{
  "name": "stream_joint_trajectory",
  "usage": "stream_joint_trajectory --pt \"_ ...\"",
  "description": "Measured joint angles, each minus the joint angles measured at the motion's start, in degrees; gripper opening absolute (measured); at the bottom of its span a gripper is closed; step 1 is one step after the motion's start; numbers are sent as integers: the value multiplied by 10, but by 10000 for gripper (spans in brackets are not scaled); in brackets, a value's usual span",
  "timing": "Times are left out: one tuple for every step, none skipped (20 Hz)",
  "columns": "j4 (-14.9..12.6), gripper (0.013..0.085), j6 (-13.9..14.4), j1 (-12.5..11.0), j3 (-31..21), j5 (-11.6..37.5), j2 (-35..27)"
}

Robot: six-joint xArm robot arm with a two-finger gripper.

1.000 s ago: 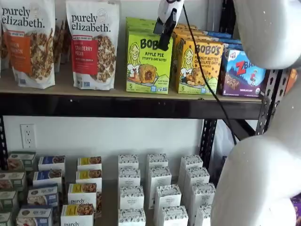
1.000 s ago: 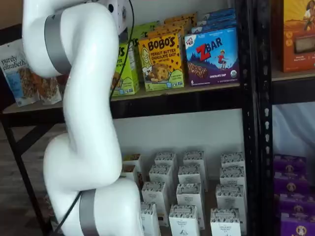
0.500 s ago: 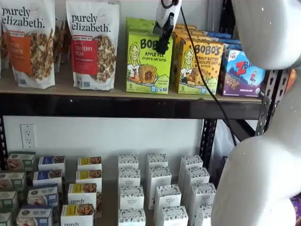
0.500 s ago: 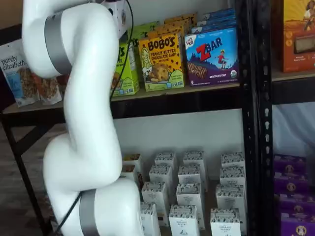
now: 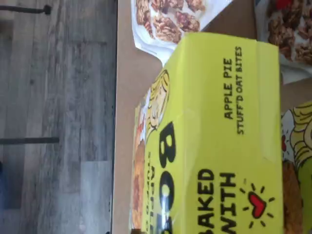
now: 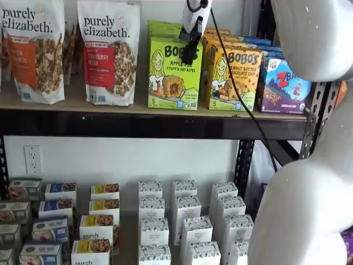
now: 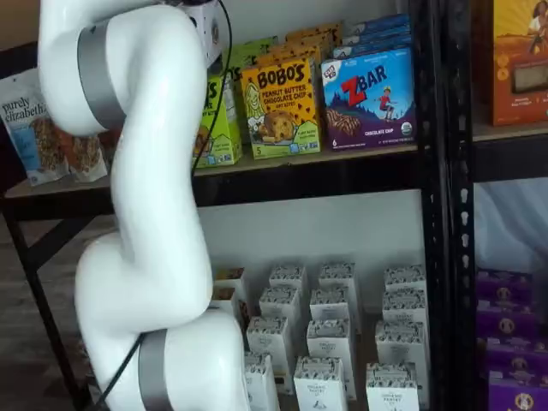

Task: Pick the green box on the top shelf, the fourth from the left

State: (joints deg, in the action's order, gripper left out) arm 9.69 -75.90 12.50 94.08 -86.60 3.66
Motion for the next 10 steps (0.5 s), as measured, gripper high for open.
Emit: stream_joint_trajectory --pt "-2 730 0 0 1 -1 0" --pt "-3 730 0 0 2 -2 -1" --pt "-4 690 0 0 3 -4 -2" --pt "-5 690 0 0 4 -5 -2" --pt "-6 650 -1 0 4 -6 -2" --pt "-6 650 -1 0 4 -6 -2" --pt "-6 610 -1 -1 5 -8 -3" --pt "-8 610 -1 -1 9 -13 -5" --pt "-9 610 -2 -1 12 -17 -6" --pt "-9 610 -2 -1 13 -19 -7"
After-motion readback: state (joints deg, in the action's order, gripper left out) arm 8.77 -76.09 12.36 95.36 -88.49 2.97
